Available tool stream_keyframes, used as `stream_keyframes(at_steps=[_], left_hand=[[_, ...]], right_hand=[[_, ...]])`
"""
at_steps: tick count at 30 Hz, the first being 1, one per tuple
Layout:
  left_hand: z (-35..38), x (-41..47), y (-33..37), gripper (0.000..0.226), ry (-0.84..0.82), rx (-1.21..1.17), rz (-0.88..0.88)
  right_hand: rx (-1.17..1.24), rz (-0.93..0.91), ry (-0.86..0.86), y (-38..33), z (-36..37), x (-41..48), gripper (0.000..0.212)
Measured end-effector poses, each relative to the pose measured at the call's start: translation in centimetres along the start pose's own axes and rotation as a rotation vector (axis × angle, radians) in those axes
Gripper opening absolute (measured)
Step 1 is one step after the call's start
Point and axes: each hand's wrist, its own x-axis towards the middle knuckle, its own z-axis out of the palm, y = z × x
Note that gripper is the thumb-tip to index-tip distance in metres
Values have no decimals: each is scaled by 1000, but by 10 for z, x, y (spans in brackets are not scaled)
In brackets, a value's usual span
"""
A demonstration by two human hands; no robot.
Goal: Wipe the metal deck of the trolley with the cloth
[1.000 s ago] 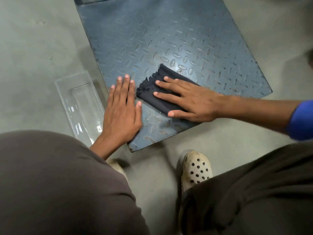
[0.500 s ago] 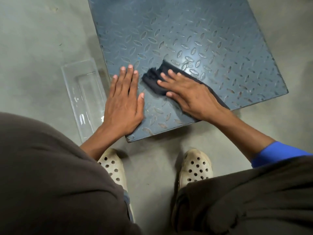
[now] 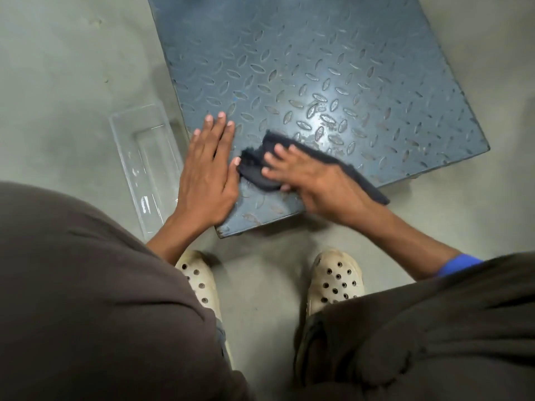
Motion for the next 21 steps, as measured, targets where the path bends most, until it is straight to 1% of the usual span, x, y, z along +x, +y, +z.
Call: stream_keyframes(at_steps=[2, 4, 5, 7, 10, 12, 14, 15, 16, 17, 19, 20, 21], left_hand=[[2, 0, -2, 59, 39, -36, 7], [4, 0, -2, 58, 65, -53, 2], [5, 0, -2, 58, 74, -58, 1], [6, 0, -1, 58, 73, -67, -8], [3, 0, -1, 59, 66, -74, -14], [3, -1, -1, 59, 63, -75, -2], [3, -1, -2, 58, 63, -73, 2], [3, -1, -2, 58, 63, -75, 0], [2, 0, -2, 58, 63, -79, 0], [2, 0, -2, 58, 67, -81, 0], [3, -1, -2, 58, 71, -83, 2], [4, -1, -3, 58, 73, -83, 5], [4, -1, -4, 58, 73, -82, 3]], right_hand=[[30, -124, -73, -19, 0, -16, 60], [16, -187, -108, -14, -10, -19, 52], [-8, -178, -86, -6, -17, -15, 52], [-58, -87, -27, 16, -29, -2, 57], [-85, -1, -8, 27, -29, 8, 44], [-80, 26, -5, 20, -19, 4, 45], [-70, 8, -19, 5, -9, -5, 46], [-48, -22, -52, -4, -4, -10, 48], [-9, -73, -92, -14, -2, -15, 48], [38, -143, -131, -23, -2, -19, 42], [89, -231, -176, -34, -10, -23, 44], [85, -215, -142, -31, -14, -22, 40], [72, -148, -65, -22, -17, -19, 39]])
